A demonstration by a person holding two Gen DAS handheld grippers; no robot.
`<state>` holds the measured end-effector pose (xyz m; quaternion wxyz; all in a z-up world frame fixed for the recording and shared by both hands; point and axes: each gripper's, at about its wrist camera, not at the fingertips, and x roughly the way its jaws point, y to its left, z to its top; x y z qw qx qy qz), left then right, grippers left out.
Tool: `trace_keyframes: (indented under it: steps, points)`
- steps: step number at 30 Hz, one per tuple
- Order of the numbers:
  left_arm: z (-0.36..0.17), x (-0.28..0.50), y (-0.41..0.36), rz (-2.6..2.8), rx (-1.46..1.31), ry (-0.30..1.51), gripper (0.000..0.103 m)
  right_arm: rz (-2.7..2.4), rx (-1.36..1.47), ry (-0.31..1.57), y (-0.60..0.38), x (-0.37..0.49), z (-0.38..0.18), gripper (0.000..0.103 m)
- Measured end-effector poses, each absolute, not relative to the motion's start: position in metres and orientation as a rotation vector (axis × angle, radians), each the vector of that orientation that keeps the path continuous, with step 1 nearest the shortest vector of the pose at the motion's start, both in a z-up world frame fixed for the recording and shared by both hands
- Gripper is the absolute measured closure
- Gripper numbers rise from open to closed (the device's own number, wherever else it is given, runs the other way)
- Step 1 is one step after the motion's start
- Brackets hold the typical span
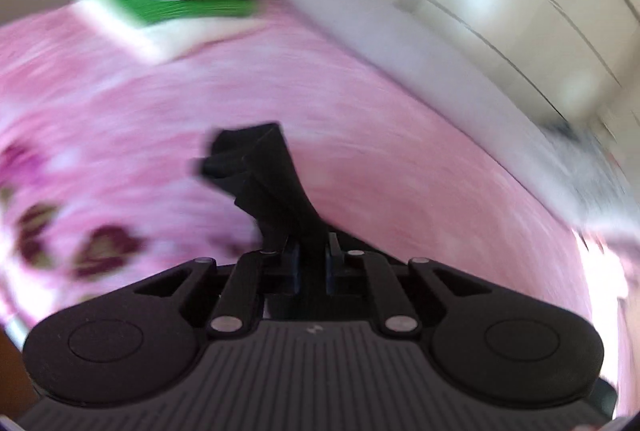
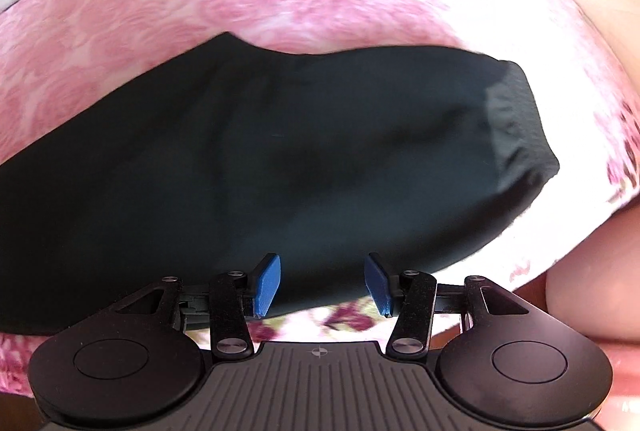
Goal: Fold clothes
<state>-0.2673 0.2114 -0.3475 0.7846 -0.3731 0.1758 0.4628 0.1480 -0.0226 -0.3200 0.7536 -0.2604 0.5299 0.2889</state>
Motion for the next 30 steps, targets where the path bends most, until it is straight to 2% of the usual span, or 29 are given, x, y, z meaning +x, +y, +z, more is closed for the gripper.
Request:
trace_keyframes:
  steps: [4,8,9,11,18,22,26,30]
  points:
    - [-0.34,-0.198,0.182,0.742,-0.649,0.476,0.095,0.594,-0.509,1.171,-0.033,0.158,-0.321,0.052]
    - [-0.37,-0.113,0.146,0.484,-0.454,0.73,0.094,0.587,-0.504,1.167,-0.035,0.158,-0.325,0.052]
    - [-0.377,-0.097,0.137,0.438,-0.406,0.795,0.088,0.586,-0.509,1.166,-0.035,0.157,-0.326,0.052]
    - [-0.385,-0.08,0.126,0.408,-0.335,0.888,0.087,0.585,-0.51,1.167,-0.036,0.155,-0.329,0.052]
    - [-0.344,-0.121,0.15,0.325,-0.584,0.794,0.077,0.628,-0.391,1.184,-0.039,0.15,-0.333,0.052]
    - [-0.332,-0.152,0.178,0.415,-0.719,0.794,0.078,0.761,-0.195,1.251,-0.031,0.135,-0.335,0.052]
    - [-0.333,-0.191,0.211,0.559,-0.901,0.773,0.078,0.945,0.075,1.395,-0.015,0.108,-0.353,0.052]
    - [-0.333,-0.221,0.228,0.623,-0.95,0.766,0.078,0.989,0.171,1.49,0.003,0.079,-0.381,0.052]
